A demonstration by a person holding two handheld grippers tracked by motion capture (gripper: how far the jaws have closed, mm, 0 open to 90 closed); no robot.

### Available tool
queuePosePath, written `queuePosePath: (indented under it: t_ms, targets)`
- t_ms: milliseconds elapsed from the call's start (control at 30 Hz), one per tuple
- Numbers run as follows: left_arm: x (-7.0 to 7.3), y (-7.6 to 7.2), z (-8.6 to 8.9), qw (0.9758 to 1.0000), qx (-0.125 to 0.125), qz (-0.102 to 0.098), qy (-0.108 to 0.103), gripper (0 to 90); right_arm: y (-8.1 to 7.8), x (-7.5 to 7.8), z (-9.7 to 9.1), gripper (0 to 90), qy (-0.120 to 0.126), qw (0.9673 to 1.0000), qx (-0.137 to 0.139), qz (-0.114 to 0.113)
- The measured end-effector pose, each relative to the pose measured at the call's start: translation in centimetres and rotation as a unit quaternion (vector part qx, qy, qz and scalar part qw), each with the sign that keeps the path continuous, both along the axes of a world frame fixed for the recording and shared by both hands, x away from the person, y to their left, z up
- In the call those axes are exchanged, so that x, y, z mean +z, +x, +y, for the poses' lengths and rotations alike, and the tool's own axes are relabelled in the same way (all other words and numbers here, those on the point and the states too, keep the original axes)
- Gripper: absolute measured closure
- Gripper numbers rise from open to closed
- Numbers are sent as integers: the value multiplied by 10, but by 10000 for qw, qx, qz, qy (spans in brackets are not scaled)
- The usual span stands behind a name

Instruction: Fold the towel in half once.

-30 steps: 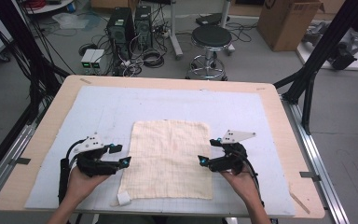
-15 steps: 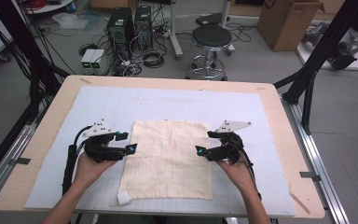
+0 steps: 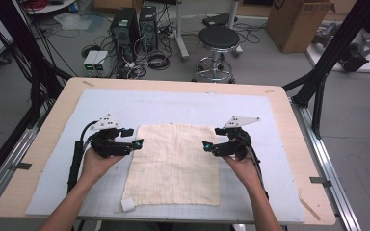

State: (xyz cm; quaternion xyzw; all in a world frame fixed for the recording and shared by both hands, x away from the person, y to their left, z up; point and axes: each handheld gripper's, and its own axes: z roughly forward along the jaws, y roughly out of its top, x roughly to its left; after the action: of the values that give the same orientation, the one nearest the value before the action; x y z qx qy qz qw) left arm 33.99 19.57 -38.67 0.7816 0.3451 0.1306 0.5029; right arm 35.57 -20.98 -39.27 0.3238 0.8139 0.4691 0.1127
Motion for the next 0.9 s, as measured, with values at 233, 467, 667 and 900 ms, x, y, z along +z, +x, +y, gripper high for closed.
queuePosePath:
  t_ms: [233,467,667,900]
  targets:
    - [3,25,-6,9998,211,13,39,385,20,4,-3,278,-25,9997,-226,123]
    - [-6,47,-6,9983,566,107,97,423,42,8,-3,395,-137,9987,-471,117]
    - [-21,65,-5,9936,1092,240,-137,474,61,1,1,524,-425,9972,-604,142]
    - [-41,81,-7,9891,1320,650,97,544,77,-21,-2,570,-526,9947,-684,564]
